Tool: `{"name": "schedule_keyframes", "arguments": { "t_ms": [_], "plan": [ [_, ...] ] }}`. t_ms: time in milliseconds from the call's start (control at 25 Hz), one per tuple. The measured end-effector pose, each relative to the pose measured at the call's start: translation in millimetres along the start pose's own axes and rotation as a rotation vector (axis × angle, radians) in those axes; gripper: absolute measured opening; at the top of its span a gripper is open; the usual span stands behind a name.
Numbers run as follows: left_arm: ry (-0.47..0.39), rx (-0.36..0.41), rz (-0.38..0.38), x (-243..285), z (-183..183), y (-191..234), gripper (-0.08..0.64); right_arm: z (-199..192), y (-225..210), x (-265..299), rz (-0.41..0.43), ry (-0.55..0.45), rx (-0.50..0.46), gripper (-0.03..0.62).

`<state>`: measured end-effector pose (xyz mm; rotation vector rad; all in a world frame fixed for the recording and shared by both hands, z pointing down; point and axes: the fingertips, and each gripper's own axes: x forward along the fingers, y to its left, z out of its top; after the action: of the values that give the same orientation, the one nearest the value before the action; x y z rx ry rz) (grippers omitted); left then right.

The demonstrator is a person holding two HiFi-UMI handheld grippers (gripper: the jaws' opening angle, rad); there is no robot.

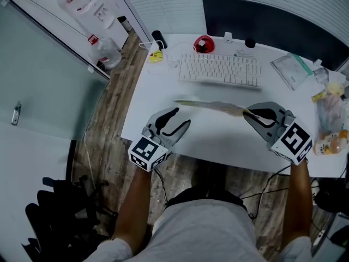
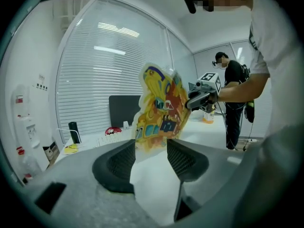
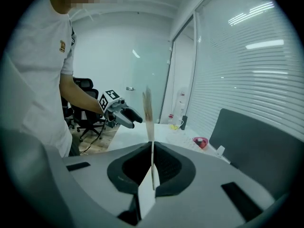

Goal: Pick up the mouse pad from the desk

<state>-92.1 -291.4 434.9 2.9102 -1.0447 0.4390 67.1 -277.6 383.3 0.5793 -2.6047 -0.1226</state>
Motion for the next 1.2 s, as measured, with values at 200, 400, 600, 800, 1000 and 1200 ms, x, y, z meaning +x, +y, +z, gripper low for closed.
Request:
{"name": "schedule_keyframes", "arguments": {
  "t_ms": [200, 400, 600, 800, 1000, 1200],
  "plan": [
    [-0.023, 0.018, 0.020, -3, 10, 2, 0.263, 18, -4, -17, -0.016, -0.003, -0.023, 0.018],
    [-0.106, 0.038, -0.013, -10, 38, -1, 0.299, 33, 6, -30, 0.020, -0.022, -0.035, 0.018],
    [-0.176, 0.070, -0.124, -12, 70, -23, 0.313, 47, 18, -40, 0.063, -0.067, -0.021, 0.018],
    [-0.216, 0.094, -0.160, -15, 88, -36, 0.268, 56, 25, -45, 0.061, -0.106, -0.008, 0.018],
    [-0.248, 0.123, -0.115, -24, 103, -36, 0.124, 67, 30, -52, 0.019, -0.166, 0.007, 0.018],
    [-0.278, 0.132, -0.075, -33, 119, -40, 0.072, 76, 26, -60, -0.088, -0.208, 0.061, 0.018]
  ]
}}
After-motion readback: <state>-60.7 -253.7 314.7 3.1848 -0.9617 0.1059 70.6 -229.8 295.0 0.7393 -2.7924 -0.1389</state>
